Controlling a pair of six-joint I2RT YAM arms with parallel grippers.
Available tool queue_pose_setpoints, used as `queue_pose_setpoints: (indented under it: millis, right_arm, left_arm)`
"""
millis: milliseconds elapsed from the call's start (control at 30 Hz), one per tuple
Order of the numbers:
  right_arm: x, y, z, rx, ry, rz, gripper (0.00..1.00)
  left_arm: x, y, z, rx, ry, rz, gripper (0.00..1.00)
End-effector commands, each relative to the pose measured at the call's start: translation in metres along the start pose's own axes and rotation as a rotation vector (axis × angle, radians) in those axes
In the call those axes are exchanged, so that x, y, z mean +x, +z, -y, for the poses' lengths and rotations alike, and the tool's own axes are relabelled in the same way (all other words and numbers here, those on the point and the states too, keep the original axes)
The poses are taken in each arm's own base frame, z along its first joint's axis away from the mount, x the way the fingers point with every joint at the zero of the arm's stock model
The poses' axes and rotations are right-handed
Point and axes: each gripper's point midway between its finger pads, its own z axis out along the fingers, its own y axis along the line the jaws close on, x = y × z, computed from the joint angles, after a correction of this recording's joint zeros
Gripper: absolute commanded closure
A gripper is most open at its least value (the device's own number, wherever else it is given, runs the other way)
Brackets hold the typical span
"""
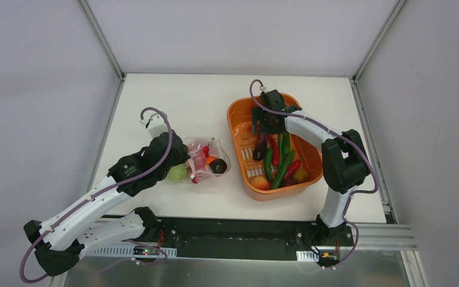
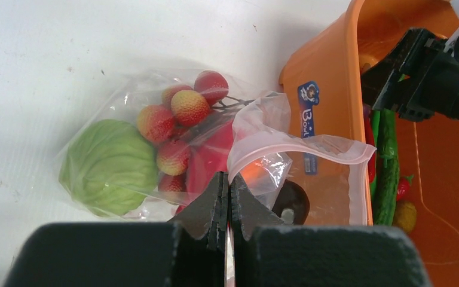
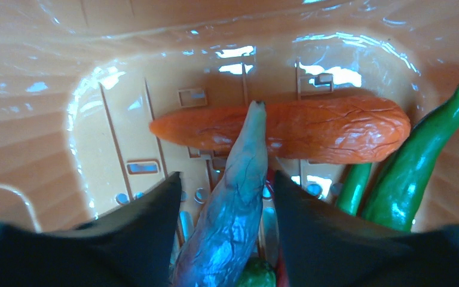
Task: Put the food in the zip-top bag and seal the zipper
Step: Pick up the fake vegetable from the bin.
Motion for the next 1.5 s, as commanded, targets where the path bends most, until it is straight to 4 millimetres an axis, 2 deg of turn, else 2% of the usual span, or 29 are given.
queue_pose_setpoints:
  millis: [0, 167, 300, 400, 567, 667, 767, 867, 933, 1133, 1267, 1467]
  right_arm:
    - [-0.017, -0.032, -0.017, -0.084, 0.035, -0.001, 0.23]
    - [-0.004, -0.05, -0.021, -0.127, 0.061, -0.028, 0.23]
    - [0.015, -0.056, -0.02, -0.143, 0.08, -0.066, 0.31]
    - [0.03, -0.056, -0.018, -0.149, 0.1, -0.099, 0.34]
    - [0.043, -0.054, -0.012, -0.128, 0.124, -0.121, 0.35]
    - [0.049, -0.05, -0.011, -0.124, 0.132, -0.134, 0.39]
    - [0.052, -0.048, -0.015, -0.142, 0.139, -0.148, 0.49]
    - [0.049, -0.048, -0.016, -0.151, 0.147, -0.129, 0.55]
    - [0.047, -0.048, -0.015, -0.145, 0.151, -0.116, 0.64]
    - [0.032, -0.06, -0.014, -0.154, 0.15, -0.036, 0.69]
    - [0.017, -0.077, -0.016, -0.184, 0.157, 0.056, 0.74]
    - [-0.011, -0.112, -0.018, -0.232, 0.195, 0.229, 0.76]
  left_arm:
    - [0.003, 0.0, 0.001, 0.015, -0.01, -0.019, 1.0]
    - [0.009, -0.002, 0.009, 0.066, -0.012, -0.049, 1.0]
    - [0.012, -0.003, 0.013, 0.085, -0.003, -0.07, 1.0]
    - [0.014, -0.003, 0.016, 0.099, 0.003, -0.084, 1.0]
    - [0.014, -0.006, 0.017, 0.115, 0.0, -0.087, 1.0]
    - [0.014, -0.007, 0.018, 0.124, -0.003, -0.09, 1.0]
    - [0.016, -0.008, 0.019, 0.136, -0.007, -0.098, 1.0]
    - [0.019, -0.008, 0.021, 0.147, -0.012, -0.106, 1.0]
    - [0.02, -0.009, 0.022, 0.153, -0.015, -0.111, 1.0]
    - [0.024, -0.009, 0.023, 0.167, -0.023, -0.127, 1.0]
    - [0.026, -0.009, 0.023, 0.172, -0.026, -0.133, 1.0]
    - [0.018, -0.013, 0.029, 0.192, -0.015, -0.121, 1.0]
